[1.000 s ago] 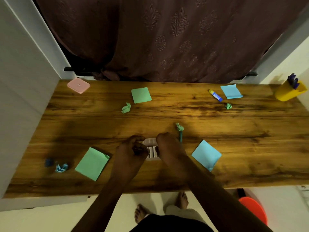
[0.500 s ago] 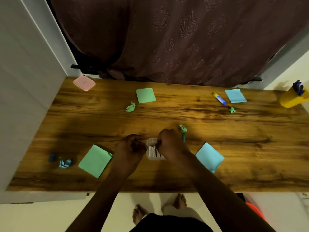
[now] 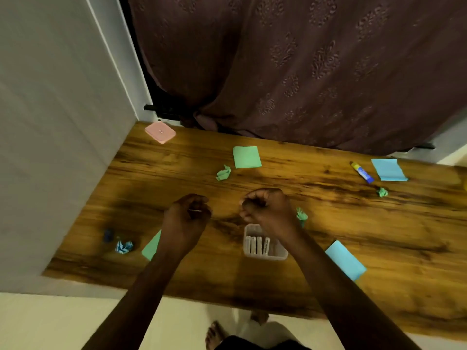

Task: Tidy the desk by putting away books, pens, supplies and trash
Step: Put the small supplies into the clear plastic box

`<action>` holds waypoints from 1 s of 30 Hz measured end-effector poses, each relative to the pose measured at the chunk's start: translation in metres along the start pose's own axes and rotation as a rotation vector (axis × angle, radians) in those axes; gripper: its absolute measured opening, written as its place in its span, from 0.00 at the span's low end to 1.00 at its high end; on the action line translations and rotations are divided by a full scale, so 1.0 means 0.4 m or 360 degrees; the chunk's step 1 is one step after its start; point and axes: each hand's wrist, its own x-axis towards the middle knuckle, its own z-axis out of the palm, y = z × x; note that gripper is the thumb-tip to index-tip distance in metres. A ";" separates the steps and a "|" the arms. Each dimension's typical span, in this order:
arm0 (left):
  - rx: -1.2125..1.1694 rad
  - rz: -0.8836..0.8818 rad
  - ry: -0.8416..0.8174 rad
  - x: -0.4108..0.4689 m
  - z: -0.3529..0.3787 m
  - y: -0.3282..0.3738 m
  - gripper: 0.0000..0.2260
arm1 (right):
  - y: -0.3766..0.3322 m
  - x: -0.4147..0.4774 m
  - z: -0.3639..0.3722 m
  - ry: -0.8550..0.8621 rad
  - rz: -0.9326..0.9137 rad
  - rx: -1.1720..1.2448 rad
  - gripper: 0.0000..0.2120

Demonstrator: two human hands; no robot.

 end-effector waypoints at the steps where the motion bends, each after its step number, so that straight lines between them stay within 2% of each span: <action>1: 0.0008 -0.0018 0.0028 0.015 -0.011 0.004 0.09 | -0.008 0.010 0.007 -0.0043 0.0006 0.0066 0.03; 4: 0.0024 -0.0053 0.0115 0.072 -0.048 0.001 0.09 | -0.029 0.066 0.038 -0.0204 -0.0017 0.0203 0.05; 9: 0.0083 -0.0120 0.0225 0.174 -0.117 -0.015 0.13 | -0.064 0.156 0.110 -0.0464 0.0108 0.0450 0.12; 14: 0.0272 -0.0034 0.0290 0.277 -0.191 -0.040 0.16 | -0.090 0.254 0.191 -0.0540 0.0127 0.0429 0.15; 17: 0.0353 -0.0051 0.0310 0.342 -0.224 -0.059 0.21 | -0.108 0.319 0.242 -0.0554 0.0122 0.0403 0.19; 20: 0.0436 -0.0035 0.0298 0.420 -0.251 -0.073 0.23 | -0.122 0.389 0.296 -0.0570 0.0122 0.0449 0.18; 24: 0.0548 0.0078 0.0241 0.553 -0.280 -0.091 0.20 | -0.144 0.503 0.369 -0.0476 0.0086 0.0486 0.12; 28: 0.0391 0.0103 0.0109 0.688 -0.301 -0.126 0.21 | -0.177 0.584 0.442 -0.0352 0.0054 0.0420 0.14; 30: 0.0428 0.0088 0.0070 0.746 -0.311 -0.156 0.22 | -0.188 0.620 0.487 -0.0308 0.0057 0.0409 0.14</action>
